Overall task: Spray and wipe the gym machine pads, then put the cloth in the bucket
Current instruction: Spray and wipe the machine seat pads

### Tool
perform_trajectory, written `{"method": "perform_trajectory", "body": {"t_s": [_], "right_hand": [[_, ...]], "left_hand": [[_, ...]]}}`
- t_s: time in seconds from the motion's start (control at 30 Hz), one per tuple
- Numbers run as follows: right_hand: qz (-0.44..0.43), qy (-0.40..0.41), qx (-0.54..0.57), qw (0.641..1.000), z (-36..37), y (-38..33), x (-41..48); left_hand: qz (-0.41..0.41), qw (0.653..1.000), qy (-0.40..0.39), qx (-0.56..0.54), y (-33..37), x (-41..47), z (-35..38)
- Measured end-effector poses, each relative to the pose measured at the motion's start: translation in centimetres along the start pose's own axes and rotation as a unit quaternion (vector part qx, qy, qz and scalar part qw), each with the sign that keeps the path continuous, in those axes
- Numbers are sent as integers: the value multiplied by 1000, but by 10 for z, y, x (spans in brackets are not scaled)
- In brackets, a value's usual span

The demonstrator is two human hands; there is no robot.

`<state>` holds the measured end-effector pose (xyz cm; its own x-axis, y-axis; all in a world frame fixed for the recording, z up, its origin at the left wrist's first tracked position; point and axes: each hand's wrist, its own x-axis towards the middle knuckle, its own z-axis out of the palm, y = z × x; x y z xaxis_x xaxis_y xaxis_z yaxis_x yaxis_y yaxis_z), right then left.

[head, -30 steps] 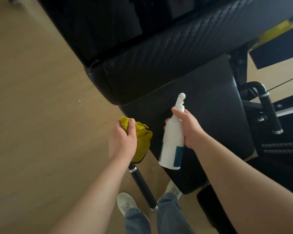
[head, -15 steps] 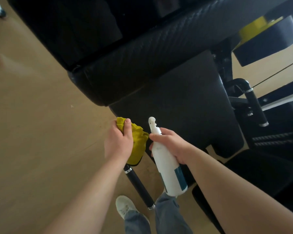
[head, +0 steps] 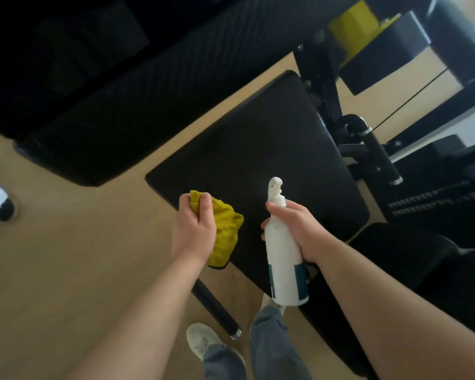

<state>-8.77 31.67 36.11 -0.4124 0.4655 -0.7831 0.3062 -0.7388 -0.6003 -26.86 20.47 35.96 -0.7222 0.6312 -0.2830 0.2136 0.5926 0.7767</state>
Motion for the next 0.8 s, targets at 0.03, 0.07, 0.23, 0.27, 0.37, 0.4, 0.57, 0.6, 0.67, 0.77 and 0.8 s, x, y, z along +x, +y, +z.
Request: {"method": "perform_trajectory", "body": {"t_s": [0.03,0.07,0.23,0.27,0.37,0.4,0.57,0.6,0.67,0.77,0.8], "right_hand": [[-11,3,-7,1000,0,1,0],[-17,7,-5,1000,0,3,1],[-20,16,-20,999,-1,11,7],[-23,19,-36,999,-1,13,9],[-29,21,-90,995,2,17,13],[-27,16,-95,995,3,18,14],[-21,-8,-61,998,6,22,24],[-23,-10,-46,999,5,21,28],[-30,-16,-28,999,1,19,36],[-37,-20,-40,998,-12,8,48],[-39,-23,-40,998,-17,3,52]], "left_hand": [[6,999,-19,-31,2,0,4],[14,997,-35,-66,5,0,7],[65,991,24,118,0,22,13],[64,969,65,229,-5,27,11],[129,900,143,392,-13,30,8],[161,892,123,405,-16,27,11],[85,871,-30,483,-44,18,44],[79,866,-29,492,-49,22,50],[81,862,-25,499,-49,35,65],[119,865,-13,487,-36,57,84],[140,863,-13,486,-32,63,90]]}}
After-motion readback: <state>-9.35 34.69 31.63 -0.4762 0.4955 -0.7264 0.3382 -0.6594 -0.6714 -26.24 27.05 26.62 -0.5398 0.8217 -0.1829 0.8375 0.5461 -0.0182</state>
